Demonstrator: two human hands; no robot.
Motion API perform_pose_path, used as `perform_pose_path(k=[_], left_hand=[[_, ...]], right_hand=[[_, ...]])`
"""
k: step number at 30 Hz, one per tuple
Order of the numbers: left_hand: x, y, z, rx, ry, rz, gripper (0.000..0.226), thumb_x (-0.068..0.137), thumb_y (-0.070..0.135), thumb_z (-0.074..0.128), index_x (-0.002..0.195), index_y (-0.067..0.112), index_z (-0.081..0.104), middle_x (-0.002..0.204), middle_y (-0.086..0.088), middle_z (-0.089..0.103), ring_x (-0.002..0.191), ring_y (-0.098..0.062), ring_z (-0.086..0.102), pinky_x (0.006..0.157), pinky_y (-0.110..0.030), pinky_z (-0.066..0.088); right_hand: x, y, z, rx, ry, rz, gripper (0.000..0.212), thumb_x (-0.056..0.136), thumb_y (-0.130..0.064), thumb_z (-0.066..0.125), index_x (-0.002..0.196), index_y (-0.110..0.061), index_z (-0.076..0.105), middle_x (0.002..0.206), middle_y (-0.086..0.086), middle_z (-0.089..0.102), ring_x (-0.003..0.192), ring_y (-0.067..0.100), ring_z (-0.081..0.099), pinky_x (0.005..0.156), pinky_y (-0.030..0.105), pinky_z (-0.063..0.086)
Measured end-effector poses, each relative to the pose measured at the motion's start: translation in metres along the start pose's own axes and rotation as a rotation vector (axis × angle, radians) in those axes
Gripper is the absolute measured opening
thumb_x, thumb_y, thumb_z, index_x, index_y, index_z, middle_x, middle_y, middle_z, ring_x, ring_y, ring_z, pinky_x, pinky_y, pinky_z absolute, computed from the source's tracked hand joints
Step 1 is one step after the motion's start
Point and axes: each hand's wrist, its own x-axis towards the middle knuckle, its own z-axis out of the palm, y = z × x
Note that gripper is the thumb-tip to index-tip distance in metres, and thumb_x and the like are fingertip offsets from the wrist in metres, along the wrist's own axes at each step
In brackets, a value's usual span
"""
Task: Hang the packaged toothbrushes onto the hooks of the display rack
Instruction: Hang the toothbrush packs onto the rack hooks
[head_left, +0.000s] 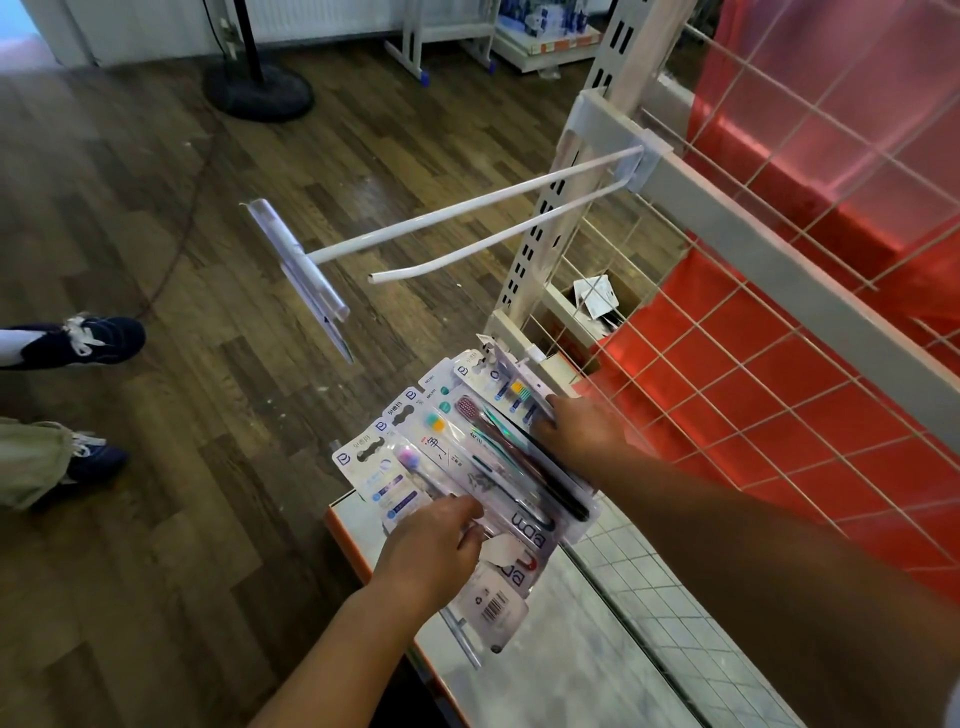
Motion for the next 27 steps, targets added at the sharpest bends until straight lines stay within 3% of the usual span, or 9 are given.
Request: perform_pose_path(k=[5,10,15,19,23,27], left_hand=[[0.000,0.001,0.002,-0.006,0.006,-0.003,0.031,0.096,0.029,0.047,0.126,0.027,0.052,0.127,0.004,0.057,0.110,-0.013,0.058,0.090,-0.028,0.050],[0.000,0.000,0.006,-0.036,0.004,-0.004,0.030,0.095,0.030,0.047,0.124,0.027,0.054,0.126,0.005,0.058,0.108,-0.013,0.058,0.089,-0.029,0.052],[0.000,0.000,0.008,-0.045,-0.002,0.006,0.029,0.095,0.030,0.047,0.124,0.026,0.054,0.127,0.004,0.058,0.108,-0.015,0.059,0.086,-0.028,0.053],[-0.002,0.006,0.005,-0.014,-0.017,0.027,0.030,0.096,0.030,0.046,0.125,0.026,0.052,0.128,0.003,0.056,0.110,-0.016,0.058,0.089,-0.029,0.051],[-0.004,0.015,-0.002,-0.025,-0.015,0.040,0.030,0.095,0.030,0.046,0.124,0.025,0.054,0.125,0.000,0.058,0.108,-0.017,0.058,0.090,-0.033,0.051],[-0.005,0.027,-0.013,-0.018,0.008,0.067,0.030,0.096,0.028,0.045,0.125,0.023,0.054,0.124,0.001,0.058,0.109,-0.015,0.057,0.090,-0.028,0.049]], right_hand=[[0.001,-0.002,0.000,-0.009,0.036,0.036,0.033,0.097,-0.032,0.040,0.110,-0.010,0.062,0.092,0.006,0.062,0.082,0.021,0.061,0.075,0.034,0.054],[0.001,-0.002,0.005,-0.073,0.098,0.033,0.035,0.098,-0.030,0.039,0.108,-0.007,0.063,0.081,0.003,0.057,0.070,0.019,0.055,0.059,0.025,0.042],[-0.006,0.003,0.004,-0.036,0.116,0.047,0.031,0.096,-0.029,0.041,0.103,-0.009,0.063,0.085,0.005,0.062,0.078,0.022,0.061,0.068,0.030,0.051],[-0.013,0.007,-0.003,-0.037,0.126,0.057,0.019,0.093,-0.016,0.048,0.108,-0.008,0.058,0.092,0.008,0.062,0.084,0.023,0.059,0.077,0.038,0.053],[-0.022,0.005,-0.013,0.019,0.159,0.066,0.020,0.092,-0.016,0.050,0.111,-0.010,0.055,0.091,0.007,0.060,0.082,0.020,0.057,0.077,0.037,0.054],[-0.032,-0.002,-0.022,0.018,0.175,0.047,0.023,0.093,-0.020,0.050,0.112,-0.010,0.056,0.093,0.006,0.061,0.081,0.018,0.058,0.076,0.035,0.054]])
